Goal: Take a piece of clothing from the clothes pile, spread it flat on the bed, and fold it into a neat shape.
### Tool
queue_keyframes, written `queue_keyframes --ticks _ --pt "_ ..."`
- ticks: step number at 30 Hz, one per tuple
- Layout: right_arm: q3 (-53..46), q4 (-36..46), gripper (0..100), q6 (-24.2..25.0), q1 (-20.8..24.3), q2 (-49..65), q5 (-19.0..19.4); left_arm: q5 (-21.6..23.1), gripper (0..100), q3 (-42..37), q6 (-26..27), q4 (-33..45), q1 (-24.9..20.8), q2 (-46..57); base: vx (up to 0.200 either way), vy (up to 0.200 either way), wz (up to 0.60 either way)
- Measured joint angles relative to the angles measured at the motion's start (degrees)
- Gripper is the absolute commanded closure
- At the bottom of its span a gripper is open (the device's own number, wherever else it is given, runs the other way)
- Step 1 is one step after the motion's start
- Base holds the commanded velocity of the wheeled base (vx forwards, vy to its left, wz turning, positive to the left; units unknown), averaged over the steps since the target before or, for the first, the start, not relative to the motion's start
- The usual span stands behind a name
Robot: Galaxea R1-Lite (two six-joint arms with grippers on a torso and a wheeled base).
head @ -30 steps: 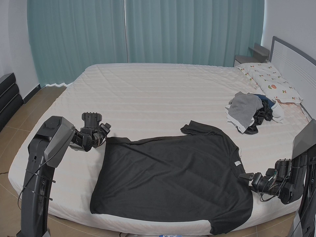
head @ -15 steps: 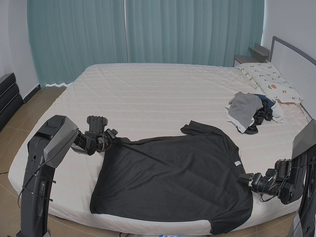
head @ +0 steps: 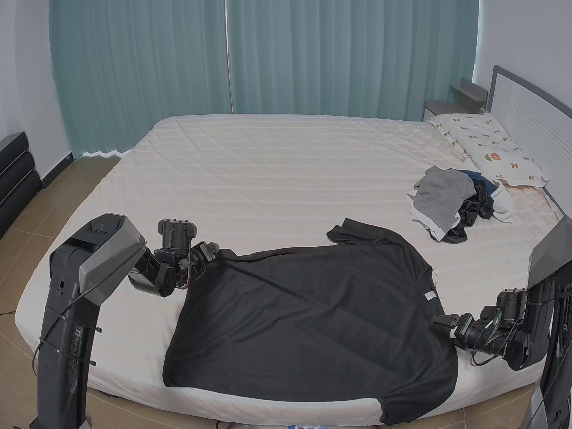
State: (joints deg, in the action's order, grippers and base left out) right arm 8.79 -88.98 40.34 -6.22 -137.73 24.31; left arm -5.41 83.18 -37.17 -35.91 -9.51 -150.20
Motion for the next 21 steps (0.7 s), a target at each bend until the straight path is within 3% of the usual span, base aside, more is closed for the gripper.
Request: queue_keyframes --ticks 21 --pt "-0.09 0.00 0 0.00 0.13 -0.09 0.00 -1.87 100 7.29 -2.88 -0.10 2.13 -2.52 0.000 0.000 0.00"
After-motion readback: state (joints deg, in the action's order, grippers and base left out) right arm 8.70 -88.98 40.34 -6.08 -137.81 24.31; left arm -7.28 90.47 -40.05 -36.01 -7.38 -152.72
